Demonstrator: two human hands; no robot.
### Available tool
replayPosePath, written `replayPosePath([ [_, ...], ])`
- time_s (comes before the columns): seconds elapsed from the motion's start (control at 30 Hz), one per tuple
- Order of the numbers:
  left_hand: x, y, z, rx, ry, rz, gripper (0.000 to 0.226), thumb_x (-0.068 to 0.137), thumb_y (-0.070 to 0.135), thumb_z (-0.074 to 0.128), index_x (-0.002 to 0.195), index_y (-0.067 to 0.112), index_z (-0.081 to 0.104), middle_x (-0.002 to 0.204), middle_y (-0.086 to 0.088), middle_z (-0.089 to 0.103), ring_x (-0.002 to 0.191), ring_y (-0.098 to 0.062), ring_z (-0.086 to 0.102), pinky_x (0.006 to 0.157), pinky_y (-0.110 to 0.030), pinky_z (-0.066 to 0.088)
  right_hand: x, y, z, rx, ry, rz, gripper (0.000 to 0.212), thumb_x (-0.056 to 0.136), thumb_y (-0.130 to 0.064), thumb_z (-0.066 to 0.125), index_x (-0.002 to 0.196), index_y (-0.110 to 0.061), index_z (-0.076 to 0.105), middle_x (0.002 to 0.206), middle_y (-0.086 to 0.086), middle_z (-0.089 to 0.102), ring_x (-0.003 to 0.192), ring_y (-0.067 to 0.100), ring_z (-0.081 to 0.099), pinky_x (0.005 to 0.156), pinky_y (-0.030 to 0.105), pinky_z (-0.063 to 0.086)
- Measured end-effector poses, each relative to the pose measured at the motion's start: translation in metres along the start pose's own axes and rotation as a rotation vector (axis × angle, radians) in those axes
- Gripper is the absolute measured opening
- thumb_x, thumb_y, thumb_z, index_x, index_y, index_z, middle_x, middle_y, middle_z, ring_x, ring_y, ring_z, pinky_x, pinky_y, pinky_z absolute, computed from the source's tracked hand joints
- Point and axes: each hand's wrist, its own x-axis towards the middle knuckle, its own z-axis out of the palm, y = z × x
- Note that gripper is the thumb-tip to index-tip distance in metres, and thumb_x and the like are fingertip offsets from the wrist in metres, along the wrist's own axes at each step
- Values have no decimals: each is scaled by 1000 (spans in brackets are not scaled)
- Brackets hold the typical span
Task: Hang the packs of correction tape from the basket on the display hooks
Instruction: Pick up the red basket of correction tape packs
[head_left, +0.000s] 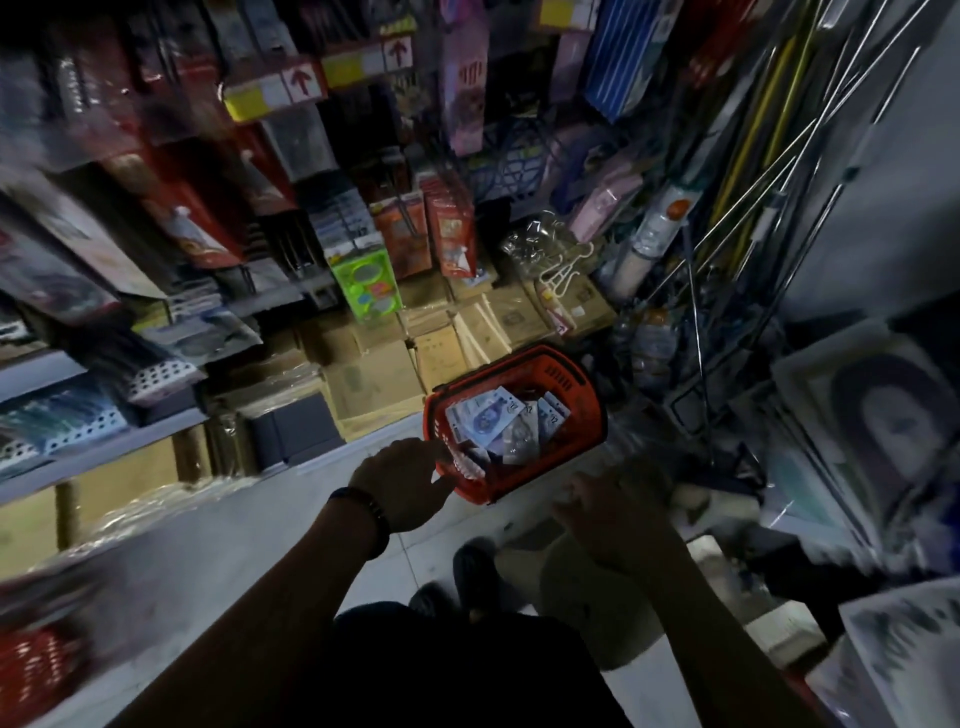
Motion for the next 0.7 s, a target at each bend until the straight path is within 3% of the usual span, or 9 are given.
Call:
replayPosePath([
  [0.13, 22, 1, -15, -13, 19, 2, 38, 104, 49, 52, 133, 27, 62, 126, -4, 69, 112, -26, 67, 96, -44, 57, 18, -7, -10, 12, -41, -20, 58, 98, -66, 45, 140, -27, 52, 138, 3, 61, 122, 23, 60, 102, 38, 47],
  [0.3, 58, -16, -30, 8, -44, 31, 50, 97, 62, 47, 135, 32, 59, 127, -2, 70, 112, -26, 69, 92, -46, 59, 37, -29, -21, 98, -20, 2, 50, 104, -49, 53, 146, -23, 49, 144, 4, 58, 127, 22, 59, 98, 35, 47],
  [0.4, 82, -24, -47, 43, -77, 99, 39, 102, 50, 49, 128, 25, 63, 122, -5, 70, 110, -32, 68, 92, -48, 57, 51, -46, -25, 136, 16, 32, 52, 105, -43, 56, 149, -16, 47, 149, 9, 53, 134, 25, 53, 100, 30, 40],
  [0.5, 95, -31, -63, 70, -111, 151, 33, 105, 45, 49, 124, 21, 61, 122, -7, 68, 110, -35, 66, 92, -49, 55, 59, -63, -29, 181, 61, 74, 42, 103, -41, 59, 136, -15, 56, 137, 8, 62, 120, 22, 60, 99, 31, 48],
  [0.57, 106, -38, -73, 69, -145, 170, 44, 100, 53, 42, 126, 23, 60, 125, -7, 68, 111, -36, 66, 92, -50, 56, 64, -73, -33, 211, 87, 83, 37, 101, -41, 59, 125, -14, 61, 121, 9, 68, 107, 24, 65, 93, 41, 55],
  [0.7, 127, -51, -84, 60, -177, 231, 71, 86, 66, 26, 130, 23, 60, 130, -9, 67, 116, -37, 65, 93, -50, 55, 75, -88, -44, 202, 133, 108, 33, 101, -36, 62, 122, -11, 67, 116, 7, 71, 106, 24, 67, 89, 34, 51],
])
